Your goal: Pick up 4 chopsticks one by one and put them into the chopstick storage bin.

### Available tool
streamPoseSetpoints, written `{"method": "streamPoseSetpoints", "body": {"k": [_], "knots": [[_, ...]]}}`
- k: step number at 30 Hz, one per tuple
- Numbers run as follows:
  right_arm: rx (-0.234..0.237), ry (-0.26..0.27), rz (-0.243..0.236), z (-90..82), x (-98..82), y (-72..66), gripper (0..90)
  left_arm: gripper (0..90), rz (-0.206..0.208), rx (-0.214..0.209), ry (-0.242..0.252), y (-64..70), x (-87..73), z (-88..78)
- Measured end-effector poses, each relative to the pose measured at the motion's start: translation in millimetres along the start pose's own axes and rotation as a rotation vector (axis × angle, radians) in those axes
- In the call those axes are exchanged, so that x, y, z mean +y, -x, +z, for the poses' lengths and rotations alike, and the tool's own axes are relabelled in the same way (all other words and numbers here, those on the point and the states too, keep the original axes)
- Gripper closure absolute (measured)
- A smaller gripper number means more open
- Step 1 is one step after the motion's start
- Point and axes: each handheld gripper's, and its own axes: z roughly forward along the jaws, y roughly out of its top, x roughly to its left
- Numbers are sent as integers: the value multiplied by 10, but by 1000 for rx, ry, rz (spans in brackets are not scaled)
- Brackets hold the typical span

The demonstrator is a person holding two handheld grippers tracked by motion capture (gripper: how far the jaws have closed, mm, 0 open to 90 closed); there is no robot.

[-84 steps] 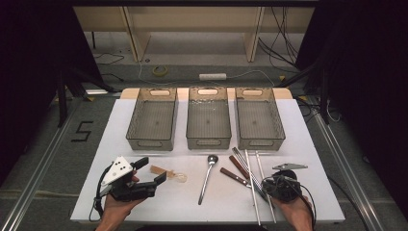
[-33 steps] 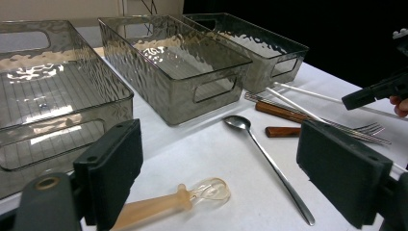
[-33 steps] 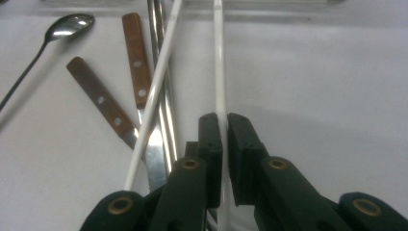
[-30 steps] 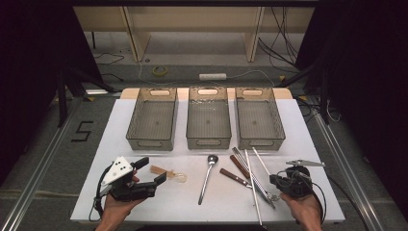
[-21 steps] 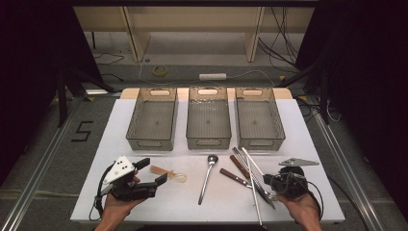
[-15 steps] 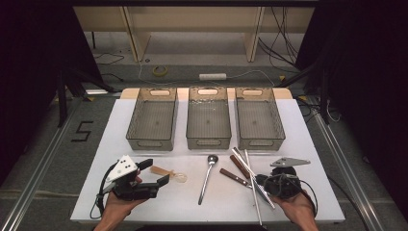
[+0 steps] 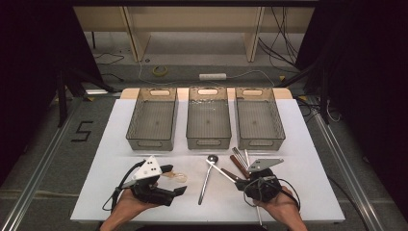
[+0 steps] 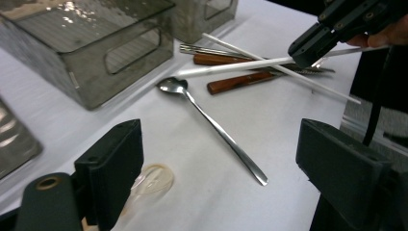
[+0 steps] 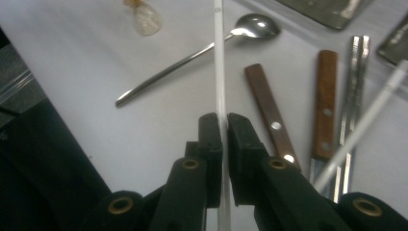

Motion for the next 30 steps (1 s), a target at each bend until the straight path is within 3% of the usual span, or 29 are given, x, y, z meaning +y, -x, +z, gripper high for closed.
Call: {"method": "streamPoseSetpoints", "body": {"k": [5,16,24,30], "knots": [[64,-35,-74,101,81,-150,856,180,70,-53,-65,66,41,142],[148,-89,-188,222,185,-397,856,236,162,-68,-164,121,41,248],[203,-95,-249,225,235,-519,856,317,259,-92,-280,225,24,355],[228,-97,-271,219,244,-569,856,390,285,-102,-320,258,1,376]]}}
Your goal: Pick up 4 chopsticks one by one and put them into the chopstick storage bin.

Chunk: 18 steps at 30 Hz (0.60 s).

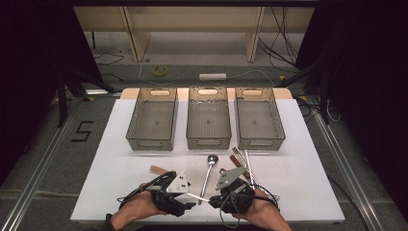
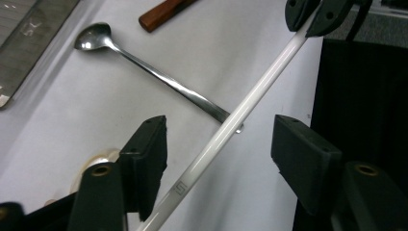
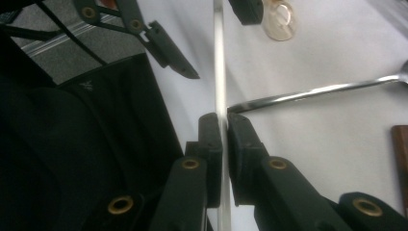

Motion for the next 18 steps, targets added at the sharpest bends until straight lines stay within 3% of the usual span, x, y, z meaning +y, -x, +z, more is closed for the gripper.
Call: {"method": "streamPoseSetpoints", "body": {"k": [2,7,8,12,13,18], "knots": [[13,-2,-5,7,5,-16,856,421,19,12,-11,8,5,-7],[30,-8,-26,13,16,-41,856,488,51,-7,-49,33,2,-2],[36,-8,-30,13,17,-46,856,514,77,-26,-61,53,-6,8],[48,-10,-40,16,17,-55,856,552,85,-32,-82,66,-3,30],[51,-17,-44,17,15,-62,856,604,91,-46,-83,75,-4,34],[66,-31,-61,30,-1,-56,855,692,108,-59,-85,84,4,20]]}}
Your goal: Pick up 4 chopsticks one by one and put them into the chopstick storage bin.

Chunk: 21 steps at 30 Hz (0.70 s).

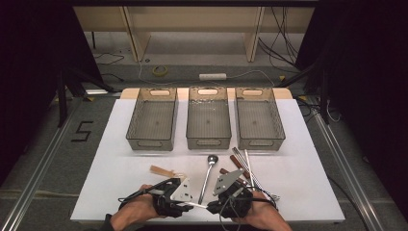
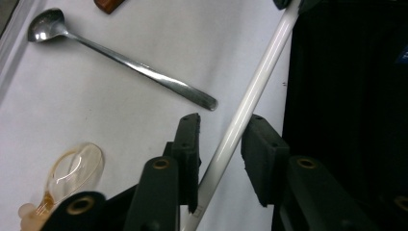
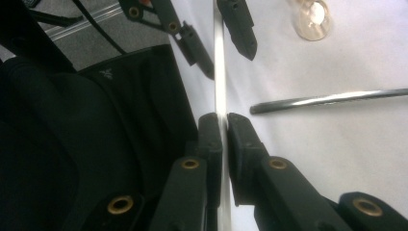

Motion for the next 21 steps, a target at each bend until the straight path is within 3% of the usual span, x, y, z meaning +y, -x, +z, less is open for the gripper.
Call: {"method": "streamPoseSetpoints", "body": {"k": [4,5,7,8,10,11,13,14,15,16,17,18,21], "knots": [[24,-5,-15,9,-22,37,851,739,41,-18,0,19,1,-15],[24,-3,-12,6,-23,51,845,754,71,-18,-9,41,10,-14],[23,-3,-12,2,-28,73,821,785,81,-26,-13,54,13,-14],[-2,1,-3,-4,-26,83,779,813,112,-38,-31,81,22,-13],[-26,1,17,-18,-25,99,750,827,108,-34,-37,86,27,-12],[-24,14,30,-63,-27,138,659,829,112,-34,-47,82,26,-15],[-60,67,47,-124,-13,154,542,830,79,-20,-52,54,9,-23],[-60,67,47,-124,-13,154,542,829,79,-20,-52,54,9,-23],[-106,140,58,-207,-5,158,483,830,59,-12,-51,35,4,-27],[-126,180,72,-250,-4,162,468,830,20,11,-50,3,-7,-35],[-126,180,72,-250,-4,162,468,830,20,11,-50,3,-7,-35],[-179,252,94,-331,-13,164,434,830,-12,31,-50,-26,-21,-39],[-237,323,131,-423,-76,172,407,830,-52,48,-46,-63,-38,-51]]}}
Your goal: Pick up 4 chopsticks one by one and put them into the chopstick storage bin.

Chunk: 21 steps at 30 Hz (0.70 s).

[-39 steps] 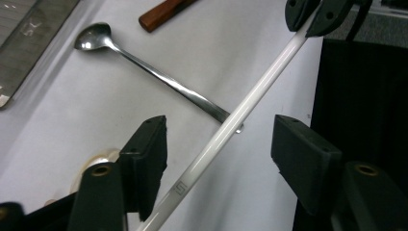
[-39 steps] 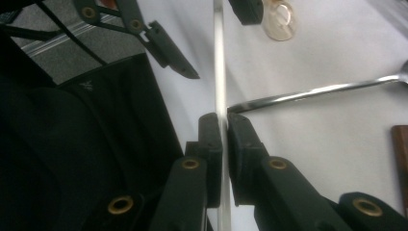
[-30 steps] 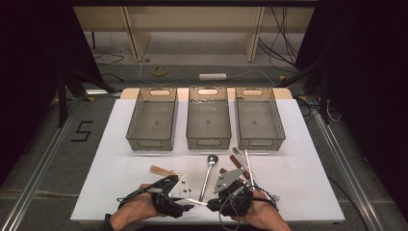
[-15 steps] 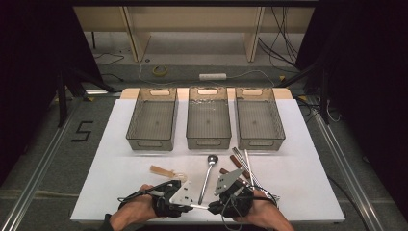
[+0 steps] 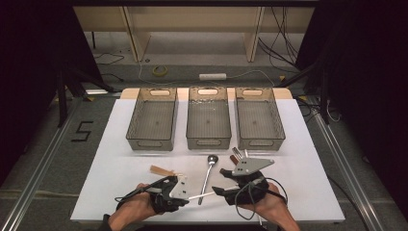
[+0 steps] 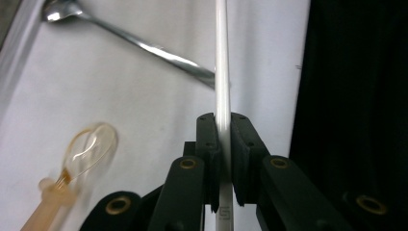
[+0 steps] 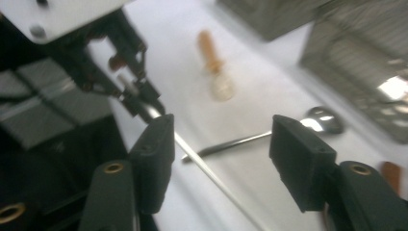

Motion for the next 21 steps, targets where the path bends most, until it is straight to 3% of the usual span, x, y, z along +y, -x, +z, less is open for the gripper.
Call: {"method": "streamPoseSetpoints", "body": {"k": [1,2,3,6,7,8,9,12,14,16,21], "knots": [[0,0,0,0,0,0,407,830,-19,10,5,-19,-10,-7],[-45,35,22,-54,-50,12,389,830,-57,23,19,-64,-29,-32],[-45,35,22,-54,-50,12,389,830,-57,23,19,-64,-29,-32],[-94,60,55,-113,-144,41,360,829,-127,48,50,-129,-62,-80],[-120,67,87,-143,-208,71,347,829,-145,57,56,-147,-73,-96],[-120,67,87,-143,-208,71,347,829,-162,68,61,-169,-84,-113],[-152,90,120,-179,-274,99,348,830,-199,92,76,-204,-107,-142],[-177,66,155,-197,-341,138,364,830,-220,114,81,-236,-128,-165],[-239,17,207,-208,-457,212,362,830,-265,146,93,-274,-155,-184],[-265,-1,250,-227,-516,258,357,829,-272,153,93,-287,-165,-193],[-322,-52,290,-239,-596,290,351,830,-324,189,106,-341,-199,-230]]}}
